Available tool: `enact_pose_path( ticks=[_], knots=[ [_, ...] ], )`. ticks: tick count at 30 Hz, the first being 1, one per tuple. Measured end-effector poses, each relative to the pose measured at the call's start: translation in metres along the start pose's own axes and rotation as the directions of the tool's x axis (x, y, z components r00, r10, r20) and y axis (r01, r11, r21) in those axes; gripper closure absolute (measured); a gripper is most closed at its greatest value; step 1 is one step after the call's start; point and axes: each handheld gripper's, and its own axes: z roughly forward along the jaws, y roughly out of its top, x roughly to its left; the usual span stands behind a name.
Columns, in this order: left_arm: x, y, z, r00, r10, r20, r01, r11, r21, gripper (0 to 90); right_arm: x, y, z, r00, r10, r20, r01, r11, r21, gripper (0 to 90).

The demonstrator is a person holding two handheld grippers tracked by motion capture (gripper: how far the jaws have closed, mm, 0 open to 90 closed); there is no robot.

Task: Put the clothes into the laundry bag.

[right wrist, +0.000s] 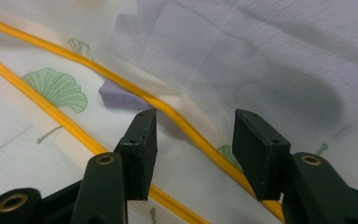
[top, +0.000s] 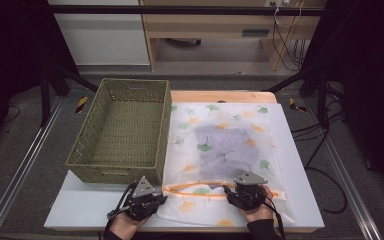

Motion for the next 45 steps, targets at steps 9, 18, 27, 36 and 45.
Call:
enact_pose_path(
  ticks=[9,18,27,36,45],
  knots=[
    [0.0,0.0,0.001,1.0,0.0,0.0,0.0,1.0,0.002,85.3,-0.004,0.003,0.005,0.9988,0.013,0.047,-0.014,1.0,0.016,85.7],
    [-0.001,-0.001,-0.002,0.9999,-0.016,0.001,0.016,0.9999,-0.001,83.7,-0.006,0.006,-0.022,0.999,0.009,-0.045,-0.01,0.999,-0.03,88.7],
    [-0.001,0.0,-0.004,0.9993,-0.015,-0.033,0.015,0.9999,-0.004,65.0,-0.002,-0.009,-0.016,0.9971,-0.005,-0.076,0.009,0.999,0.052,80.0],
    [0.005,0.0,-0.007,0.9985,-0.042,-0.034,0.042,0.9991,-0.012,63.1,-0.021,-0.011,-0.044,0.998,0.05,-0.039,-0.052,0.997,-0.052,58.6],
    [0.007,-0.003,0.0,0.9967,-0.057,-0.058,0.059,0.9979,0.026,75.3,-0.084,-0.042,-0.069,0.9542,0.22,0.203,-0.215,0.976,-0.047,54.2]
  ],
)
